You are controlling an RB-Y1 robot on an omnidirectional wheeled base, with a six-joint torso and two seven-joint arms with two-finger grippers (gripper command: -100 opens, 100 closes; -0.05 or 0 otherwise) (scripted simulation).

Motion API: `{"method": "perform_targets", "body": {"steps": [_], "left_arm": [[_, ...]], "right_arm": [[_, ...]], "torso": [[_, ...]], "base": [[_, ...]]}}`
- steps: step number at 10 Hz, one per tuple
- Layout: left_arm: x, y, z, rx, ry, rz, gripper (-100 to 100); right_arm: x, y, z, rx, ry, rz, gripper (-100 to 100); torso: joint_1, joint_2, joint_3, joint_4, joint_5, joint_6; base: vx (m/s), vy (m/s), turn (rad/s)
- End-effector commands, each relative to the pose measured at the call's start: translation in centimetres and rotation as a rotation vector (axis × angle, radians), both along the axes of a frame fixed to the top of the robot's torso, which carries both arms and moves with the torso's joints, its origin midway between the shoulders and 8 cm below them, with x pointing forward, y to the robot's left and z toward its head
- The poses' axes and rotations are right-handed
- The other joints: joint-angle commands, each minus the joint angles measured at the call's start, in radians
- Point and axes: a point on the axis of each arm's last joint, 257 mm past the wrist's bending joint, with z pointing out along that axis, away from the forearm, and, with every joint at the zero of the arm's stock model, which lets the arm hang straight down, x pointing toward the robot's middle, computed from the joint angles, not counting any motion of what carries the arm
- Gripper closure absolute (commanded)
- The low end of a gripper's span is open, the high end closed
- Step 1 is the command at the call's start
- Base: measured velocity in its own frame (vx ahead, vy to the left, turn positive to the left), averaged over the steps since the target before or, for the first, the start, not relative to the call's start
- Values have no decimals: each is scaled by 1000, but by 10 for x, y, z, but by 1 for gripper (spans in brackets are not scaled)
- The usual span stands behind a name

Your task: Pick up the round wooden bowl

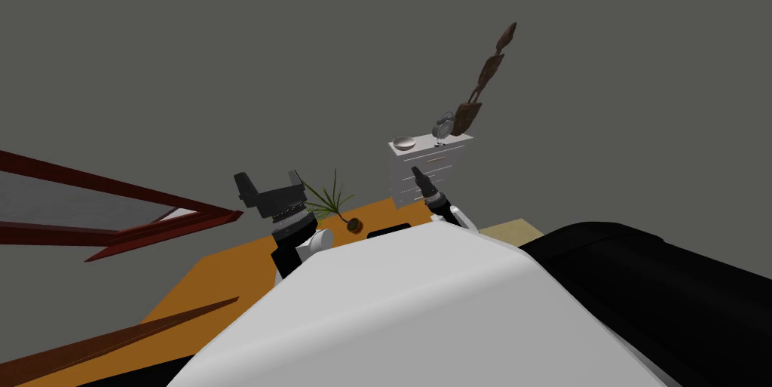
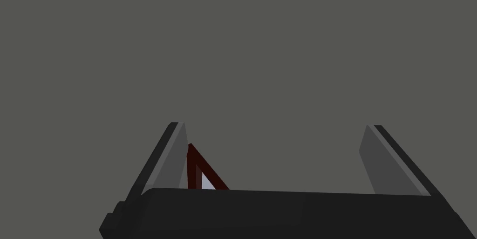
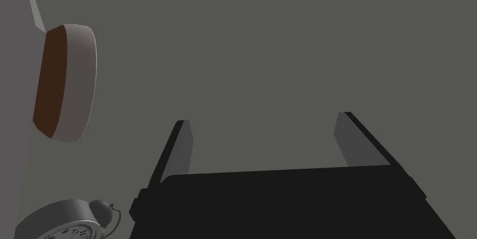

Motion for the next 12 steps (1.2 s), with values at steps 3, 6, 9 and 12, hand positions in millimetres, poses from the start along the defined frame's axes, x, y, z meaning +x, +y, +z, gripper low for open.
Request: {"method": "perform_targets", "body": {"steps": [3, 6, 9, 12], "left_arm": [[0, 0, 0, 0, 0, 0, 0], [0, 0, 0, 0, 0, 0, 0], [0, 0, 0, 0, 0, 0, 0], [0, 0, 0, 0, 0, 0, 0]], "right_arm": [[-3, 14, -25, -90, 36, 74, -100], [-8, 31, -63, -200, 86, 167, -100], [-13, 35, -87, -282, 117, 223, -100], [-23, 41, -127, -404, 164, 315, -100]], "torso": [[1, -1, 0, 0, 0, 0], [0, -1, -1, 0, 0, 0], [3, -2, -1, 0, 1, 0], [1, -3, -1, 0, 1, 0]], "base": [[-59, 86, -15], [-56, 95, -8], [-42, 105, -4], [-42, 107, 9]]}}
